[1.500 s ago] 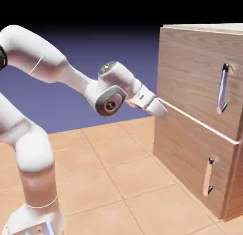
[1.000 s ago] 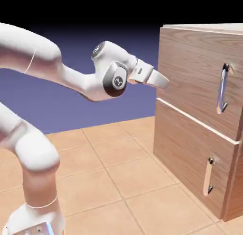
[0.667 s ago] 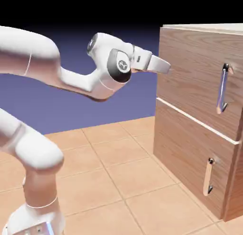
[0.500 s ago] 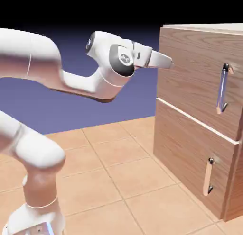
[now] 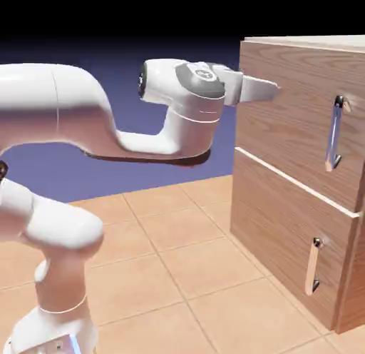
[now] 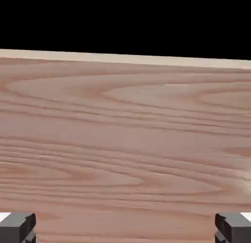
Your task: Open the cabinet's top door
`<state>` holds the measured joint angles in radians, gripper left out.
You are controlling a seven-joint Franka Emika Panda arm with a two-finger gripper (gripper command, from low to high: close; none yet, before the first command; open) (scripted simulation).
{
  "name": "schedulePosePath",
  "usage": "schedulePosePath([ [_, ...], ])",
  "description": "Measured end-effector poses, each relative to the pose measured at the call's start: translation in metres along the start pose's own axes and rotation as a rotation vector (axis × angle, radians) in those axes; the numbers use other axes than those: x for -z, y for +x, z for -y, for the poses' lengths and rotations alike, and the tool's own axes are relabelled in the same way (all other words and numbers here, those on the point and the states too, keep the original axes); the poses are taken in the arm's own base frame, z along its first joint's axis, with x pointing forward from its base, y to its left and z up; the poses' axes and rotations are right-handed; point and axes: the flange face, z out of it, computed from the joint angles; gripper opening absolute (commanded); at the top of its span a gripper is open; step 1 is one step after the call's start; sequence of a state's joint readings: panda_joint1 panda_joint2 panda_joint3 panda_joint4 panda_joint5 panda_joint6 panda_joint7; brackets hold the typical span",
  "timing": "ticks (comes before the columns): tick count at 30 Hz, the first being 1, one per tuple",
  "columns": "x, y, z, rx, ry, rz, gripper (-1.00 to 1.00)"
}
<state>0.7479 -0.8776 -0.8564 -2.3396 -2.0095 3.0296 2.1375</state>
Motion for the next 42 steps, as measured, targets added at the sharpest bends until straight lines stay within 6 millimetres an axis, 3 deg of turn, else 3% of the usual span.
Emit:
schedulePosePath([
  [10, -0.023, 0.014, -0.061, -0.027, 0.04, -0.061, 1.0],
  [20, -0.06, 0.011, -0.139, -0.046, 0.055, -0.089, 1.0],
  [22, -0.062, 0.01, -0.141, -0.046, 0.055, -0.089, 1.0],
  [26, -0.102, 0.015, -0.14, -0.047, 0.055, -0.089, 1.0],
  [27, -0.111, 0.015, -0.139, -0.046, 0.055, -0.089, -1.0],
  [29, -0.111, 0.015, -0.139, -0.046, 0.055, -0.089, -1.0],
  [42, -0.028, -0.017, -0.116, -0.054, -0.084, -0.221, -1.0],
])
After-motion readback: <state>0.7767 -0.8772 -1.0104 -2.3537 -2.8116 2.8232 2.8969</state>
